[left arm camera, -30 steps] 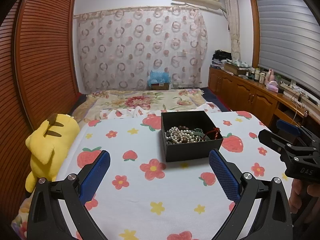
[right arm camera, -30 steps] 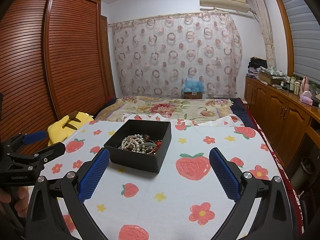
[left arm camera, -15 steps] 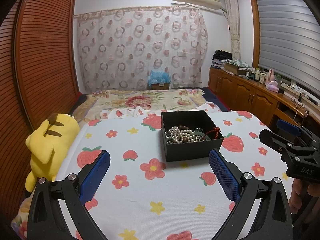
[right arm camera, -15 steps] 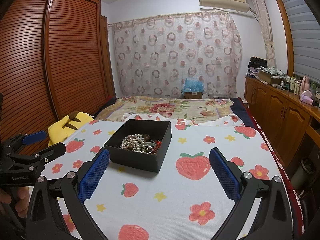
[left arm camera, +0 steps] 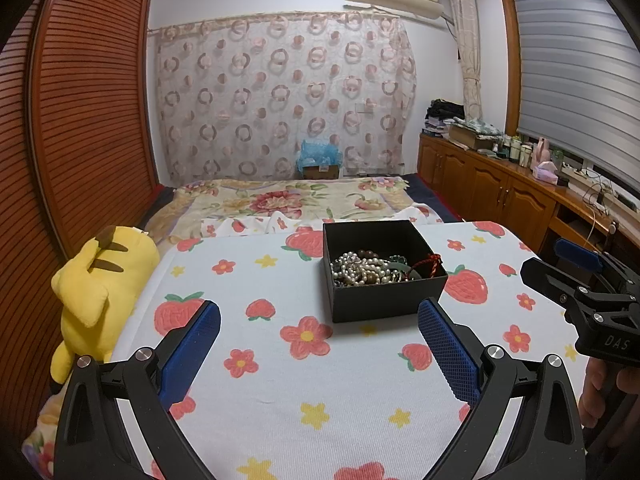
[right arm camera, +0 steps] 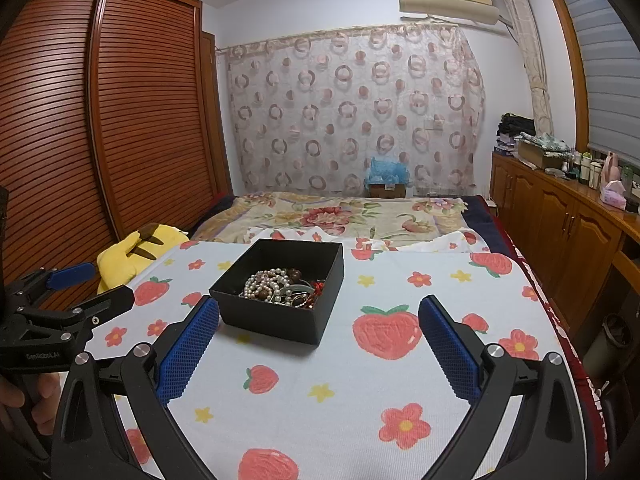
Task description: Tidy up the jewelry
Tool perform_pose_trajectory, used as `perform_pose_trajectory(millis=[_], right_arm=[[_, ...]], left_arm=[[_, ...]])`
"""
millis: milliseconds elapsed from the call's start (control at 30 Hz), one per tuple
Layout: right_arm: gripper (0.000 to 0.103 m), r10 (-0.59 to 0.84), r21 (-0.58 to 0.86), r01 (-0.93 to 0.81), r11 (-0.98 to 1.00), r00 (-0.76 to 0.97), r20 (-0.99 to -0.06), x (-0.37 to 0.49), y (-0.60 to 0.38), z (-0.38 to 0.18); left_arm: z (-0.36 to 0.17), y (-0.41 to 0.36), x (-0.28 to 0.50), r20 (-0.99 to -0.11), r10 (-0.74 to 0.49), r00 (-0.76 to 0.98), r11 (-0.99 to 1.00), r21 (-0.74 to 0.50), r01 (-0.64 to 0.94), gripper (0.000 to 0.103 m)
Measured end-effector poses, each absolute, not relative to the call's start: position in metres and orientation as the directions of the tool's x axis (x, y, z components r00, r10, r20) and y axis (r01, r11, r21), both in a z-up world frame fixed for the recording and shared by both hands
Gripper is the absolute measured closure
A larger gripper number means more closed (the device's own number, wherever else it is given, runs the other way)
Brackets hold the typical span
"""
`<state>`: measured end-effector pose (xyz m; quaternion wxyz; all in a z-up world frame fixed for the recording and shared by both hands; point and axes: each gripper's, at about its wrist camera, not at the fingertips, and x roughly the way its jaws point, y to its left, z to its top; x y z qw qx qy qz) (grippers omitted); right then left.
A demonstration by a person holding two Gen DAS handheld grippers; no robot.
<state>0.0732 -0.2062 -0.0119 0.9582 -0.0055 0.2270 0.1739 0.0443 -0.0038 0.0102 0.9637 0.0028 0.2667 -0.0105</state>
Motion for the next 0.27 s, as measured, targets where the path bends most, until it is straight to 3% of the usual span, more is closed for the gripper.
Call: perform_pose_trajectory(millis=[267], right_arm=[[0.002, 0.330, 0.069, -0.335, 0.940, 0.837, -0.437, 0.0730, -0.2064, -0.0119]], left_arm=[[0.0095, -0.0033, 0.0439, -0.512, -0.016, 0.859, 1.000, -0.001, 0.018, 0.008]])
